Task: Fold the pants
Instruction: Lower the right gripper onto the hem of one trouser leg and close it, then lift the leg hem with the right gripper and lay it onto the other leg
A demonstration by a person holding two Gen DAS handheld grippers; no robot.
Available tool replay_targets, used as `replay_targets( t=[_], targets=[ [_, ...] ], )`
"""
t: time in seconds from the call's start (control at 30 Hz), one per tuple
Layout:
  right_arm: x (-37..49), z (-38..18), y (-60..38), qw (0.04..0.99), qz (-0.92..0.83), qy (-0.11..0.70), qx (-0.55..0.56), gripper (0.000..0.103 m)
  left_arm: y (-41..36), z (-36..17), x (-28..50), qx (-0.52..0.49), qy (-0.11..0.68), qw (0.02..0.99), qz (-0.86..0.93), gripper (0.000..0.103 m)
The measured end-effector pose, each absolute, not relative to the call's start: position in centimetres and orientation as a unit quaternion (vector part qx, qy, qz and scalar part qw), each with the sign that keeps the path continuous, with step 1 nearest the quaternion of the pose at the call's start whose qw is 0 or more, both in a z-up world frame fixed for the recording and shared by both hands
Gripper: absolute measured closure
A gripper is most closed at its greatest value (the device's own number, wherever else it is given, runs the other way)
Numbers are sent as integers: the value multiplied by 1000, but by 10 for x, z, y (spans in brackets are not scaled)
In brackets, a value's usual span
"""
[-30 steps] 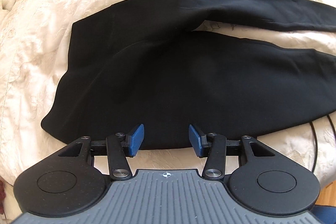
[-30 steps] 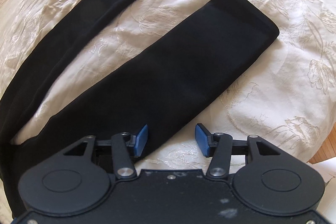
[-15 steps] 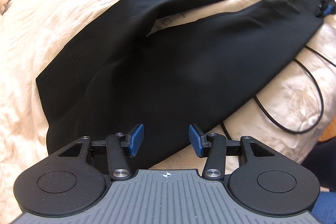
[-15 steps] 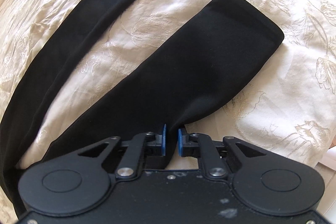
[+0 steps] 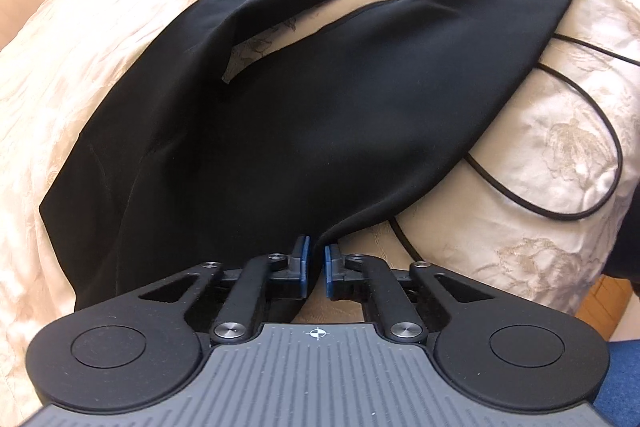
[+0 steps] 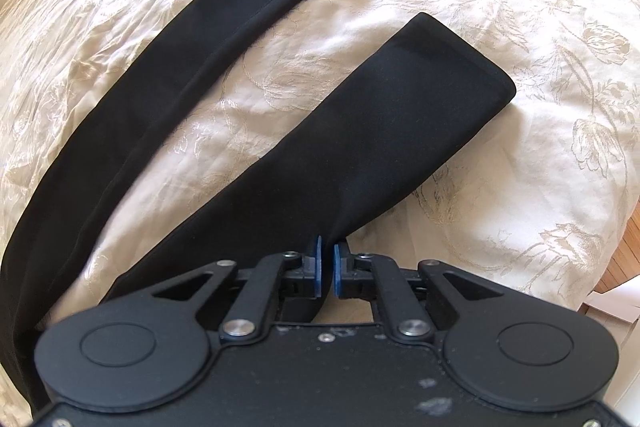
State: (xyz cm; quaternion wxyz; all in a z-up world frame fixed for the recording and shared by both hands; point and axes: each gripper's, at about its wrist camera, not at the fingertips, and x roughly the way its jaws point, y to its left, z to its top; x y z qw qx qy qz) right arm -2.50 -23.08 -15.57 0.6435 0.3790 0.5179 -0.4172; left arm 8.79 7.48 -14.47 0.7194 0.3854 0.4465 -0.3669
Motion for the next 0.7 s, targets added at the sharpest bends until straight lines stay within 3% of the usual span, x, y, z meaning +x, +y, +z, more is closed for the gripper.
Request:
replay_targets(
  t=[0.7],
  targets=[
    [2, -90, -255, 684, -382, 473, 403, 97, 79, -50, 149, 274, 444, 798, -303, 99]
  ],
)
